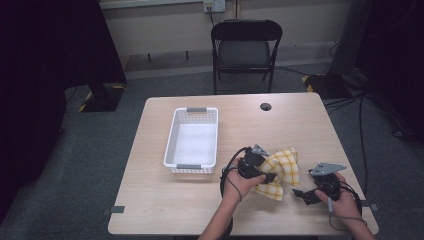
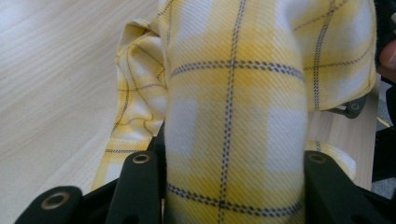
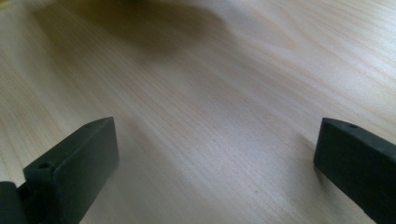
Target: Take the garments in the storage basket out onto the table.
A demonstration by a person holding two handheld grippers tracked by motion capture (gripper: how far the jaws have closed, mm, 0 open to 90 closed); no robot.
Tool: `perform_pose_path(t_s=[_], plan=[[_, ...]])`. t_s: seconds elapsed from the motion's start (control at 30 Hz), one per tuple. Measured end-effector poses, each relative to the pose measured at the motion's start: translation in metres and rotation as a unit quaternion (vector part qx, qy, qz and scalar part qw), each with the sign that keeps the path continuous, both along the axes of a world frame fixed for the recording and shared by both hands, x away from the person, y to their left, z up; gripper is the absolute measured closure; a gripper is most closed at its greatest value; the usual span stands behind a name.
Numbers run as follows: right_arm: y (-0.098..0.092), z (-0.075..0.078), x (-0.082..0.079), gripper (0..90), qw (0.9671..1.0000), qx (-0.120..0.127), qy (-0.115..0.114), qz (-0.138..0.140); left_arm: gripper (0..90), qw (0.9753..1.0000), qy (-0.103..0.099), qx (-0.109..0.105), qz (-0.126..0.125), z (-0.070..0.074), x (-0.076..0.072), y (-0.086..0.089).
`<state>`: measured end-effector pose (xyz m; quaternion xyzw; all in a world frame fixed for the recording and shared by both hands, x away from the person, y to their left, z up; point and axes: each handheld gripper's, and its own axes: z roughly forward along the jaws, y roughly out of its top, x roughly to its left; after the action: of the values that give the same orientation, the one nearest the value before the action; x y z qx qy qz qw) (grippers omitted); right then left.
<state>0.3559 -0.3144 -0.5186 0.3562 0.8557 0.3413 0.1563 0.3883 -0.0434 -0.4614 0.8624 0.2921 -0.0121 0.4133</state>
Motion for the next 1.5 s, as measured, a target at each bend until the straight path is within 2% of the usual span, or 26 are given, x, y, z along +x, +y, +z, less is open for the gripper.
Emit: perform_pose_path(t_s=[0.17, 0.73, 1.23, 1.5], plan=[[0.000, 0.000, 0.000, 0.0, 1.0000, 0.000, 0.000, 0.000, 58.3, 1.0000, 0.000, 0.008, -0.004, -0.002, -0.001, -0.003], [0.000, 0.000, 0.000, 0.0, 1.0000, 0.000, 0.000, 0.000, 57.0, 0.9988, -0.022, 0.041, -0.015, -0.013, -0.008, -0.017], [0.000, 0.000, 0.000, 0.0, 1.0000, 0.000, 0.000, 0.000, 54.5, 0.9980, -0.028, 0.052, -0.024, -0.017, -0.012, -0.022], [0.000, 0.000, 0.000, 0.0, 1.0000, 0.000, 0.000, 0.000, 48.1, 0.9976, -0.030, 0.056, -0.029, -0.019, -0.013, -0.023]])
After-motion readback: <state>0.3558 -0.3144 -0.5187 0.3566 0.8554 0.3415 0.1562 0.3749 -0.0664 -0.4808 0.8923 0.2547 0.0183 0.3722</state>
